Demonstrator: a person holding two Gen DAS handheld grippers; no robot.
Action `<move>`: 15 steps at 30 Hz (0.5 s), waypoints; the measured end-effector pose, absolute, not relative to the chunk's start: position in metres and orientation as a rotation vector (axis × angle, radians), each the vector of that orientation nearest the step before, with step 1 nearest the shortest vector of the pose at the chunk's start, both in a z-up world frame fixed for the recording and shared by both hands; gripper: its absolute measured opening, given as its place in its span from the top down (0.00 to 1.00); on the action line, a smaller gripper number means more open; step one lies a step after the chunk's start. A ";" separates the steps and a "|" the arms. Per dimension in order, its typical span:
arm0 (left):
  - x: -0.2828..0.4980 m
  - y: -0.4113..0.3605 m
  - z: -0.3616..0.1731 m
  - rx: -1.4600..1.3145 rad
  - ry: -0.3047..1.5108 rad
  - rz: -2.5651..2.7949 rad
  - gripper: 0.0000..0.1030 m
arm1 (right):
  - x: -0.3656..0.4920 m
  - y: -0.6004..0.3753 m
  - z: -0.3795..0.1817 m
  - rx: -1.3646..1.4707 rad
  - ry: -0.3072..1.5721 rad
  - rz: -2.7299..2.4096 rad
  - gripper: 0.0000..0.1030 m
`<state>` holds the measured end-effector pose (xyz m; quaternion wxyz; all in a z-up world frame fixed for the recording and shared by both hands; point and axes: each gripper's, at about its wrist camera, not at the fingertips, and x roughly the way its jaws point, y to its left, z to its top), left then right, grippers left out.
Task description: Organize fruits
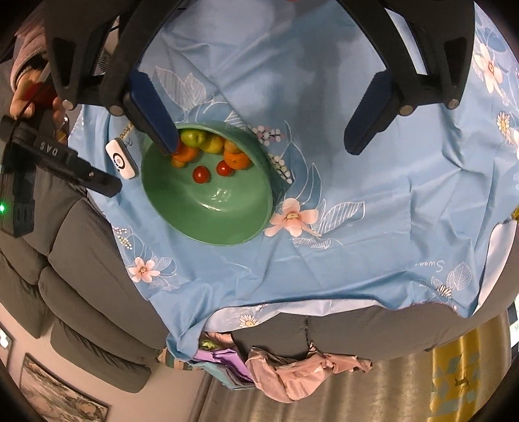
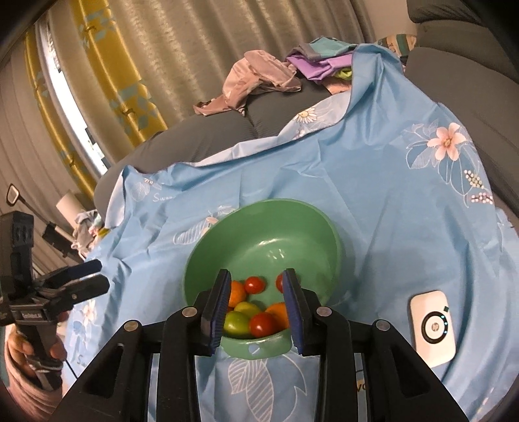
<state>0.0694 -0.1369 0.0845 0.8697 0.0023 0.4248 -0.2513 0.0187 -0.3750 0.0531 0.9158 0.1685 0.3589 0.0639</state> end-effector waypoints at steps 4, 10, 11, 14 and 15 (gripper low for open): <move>0.062 -0.139 0.091 -0.017 0.881 -0.541 0.01 | 0.016 -0.372 0.058 0.327 0.767 0.120 0.61; 0.051 -0.144 0.103 -0.027 0.866 -0.569 0.01 | 0.012 -0.364 0.060 0.295 0.824 0.105 0.60; 0.049 -0.145 0.106 -0.032 0.866 -0.580 0.01 | 0.011 -0.363 0.060 0.292 0.834 0.105 0.60; 0.041 -0.151 0.115 0.001 0.847 -0.559 0.01 | 0.007 -0.354 0.065 0.253 0.855 0.103 0.60; 0.039 -0.155 0.118 0.025 0.840 -0.541 0.01 | 0.006 -0.352 0.067 0.240 0.860 0.101 0.60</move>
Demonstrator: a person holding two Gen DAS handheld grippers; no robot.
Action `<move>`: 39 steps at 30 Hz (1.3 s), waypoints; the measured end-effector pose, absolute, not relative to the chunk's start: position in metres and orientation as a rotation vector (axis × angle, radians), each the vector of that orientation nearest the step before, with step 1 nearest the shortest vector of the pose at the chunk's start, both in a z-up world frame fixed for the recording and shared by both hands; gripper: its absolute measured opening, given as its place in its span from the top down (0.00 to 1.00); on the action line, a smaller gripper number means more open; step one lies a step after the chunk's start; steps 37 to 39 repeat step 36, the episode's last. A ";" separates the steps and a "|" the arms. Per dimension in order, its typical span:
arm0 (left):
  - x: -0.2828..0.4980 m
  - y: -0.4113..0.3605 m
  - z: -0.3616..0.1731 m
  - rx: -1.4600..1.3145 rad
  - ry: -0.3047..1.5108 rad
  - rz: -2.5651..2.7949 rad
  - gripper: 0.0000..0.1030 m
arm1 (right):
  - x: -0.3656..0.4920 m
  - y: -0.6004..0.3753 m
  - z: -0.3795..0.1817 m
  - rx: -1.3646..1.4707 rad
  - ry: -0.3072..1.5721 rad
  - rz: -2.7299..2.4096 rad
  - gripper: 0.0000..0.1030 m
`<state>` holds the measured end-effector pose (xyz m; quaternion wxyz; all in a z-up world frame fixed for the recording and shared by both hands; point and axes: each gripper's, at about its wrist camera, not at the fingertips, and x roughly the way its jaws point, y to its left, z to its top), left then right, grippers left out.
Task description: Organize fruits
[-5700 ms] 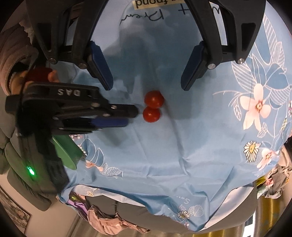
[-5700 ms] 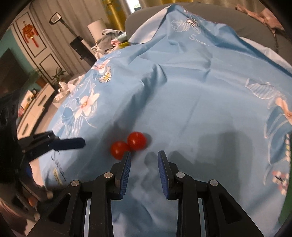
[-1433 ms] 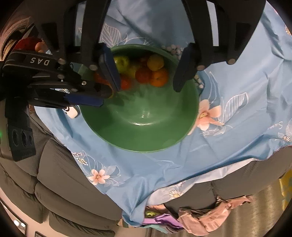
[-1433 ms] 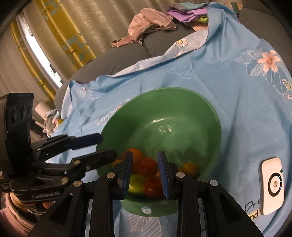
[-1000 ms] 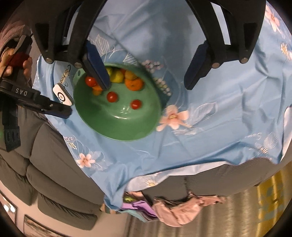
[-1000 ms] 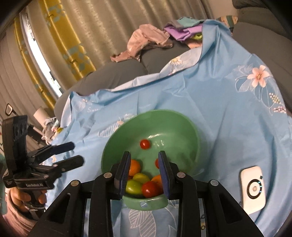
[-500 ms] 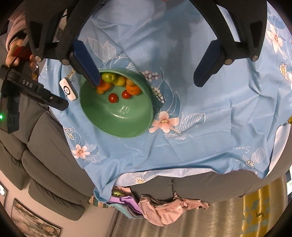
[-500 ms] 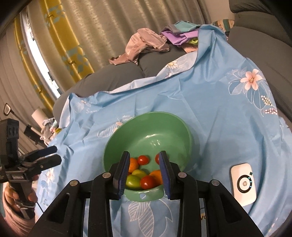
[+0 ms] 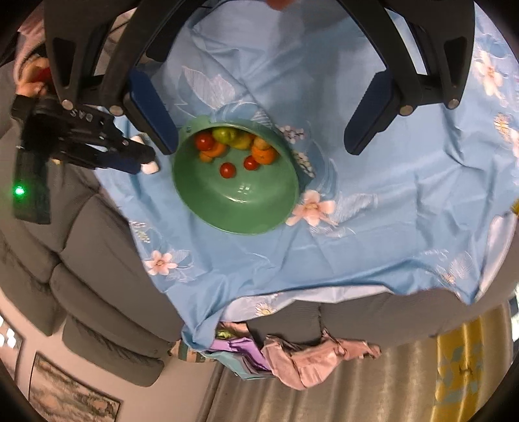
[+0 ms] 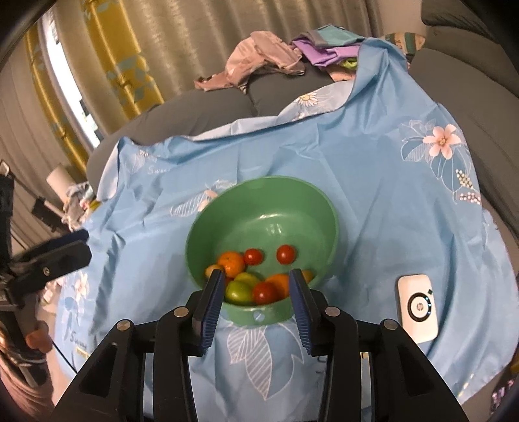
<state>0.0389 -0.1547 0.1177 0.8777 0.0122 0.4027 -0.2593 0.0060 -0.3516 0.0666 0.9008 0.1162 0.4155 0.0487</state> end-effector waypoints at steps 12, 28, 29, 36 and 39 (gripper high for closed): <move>0.025 -0.179 0.141 0.194 0.809 -0.394 0.01 | -0.009 -0.335 0.099 0.152 0.834 0.108 0.60; 0.017 -0.191 0.152 0.232 0.786 -0.379 0.01 | -0.016 -0.336 0.111 0.146 0.814 0.092 0.60; 0.017 -0.192 0.152 0.233 0.787 -0.379 0.01 | -0.016 -0.336 0.112 0.146 0.813 0.092 0.60; 0.021 -0.198 0.149 0.230 0.792 -0.380 0.01 | -0.014 -0.337 0.112 0.148 0.820 0.092 0.60; 0.021 -0.198 0.149 0.230 0.792 -0.380 0.01 | -0.014 -0.337 0.112 0.148 0.820 0.092 0.60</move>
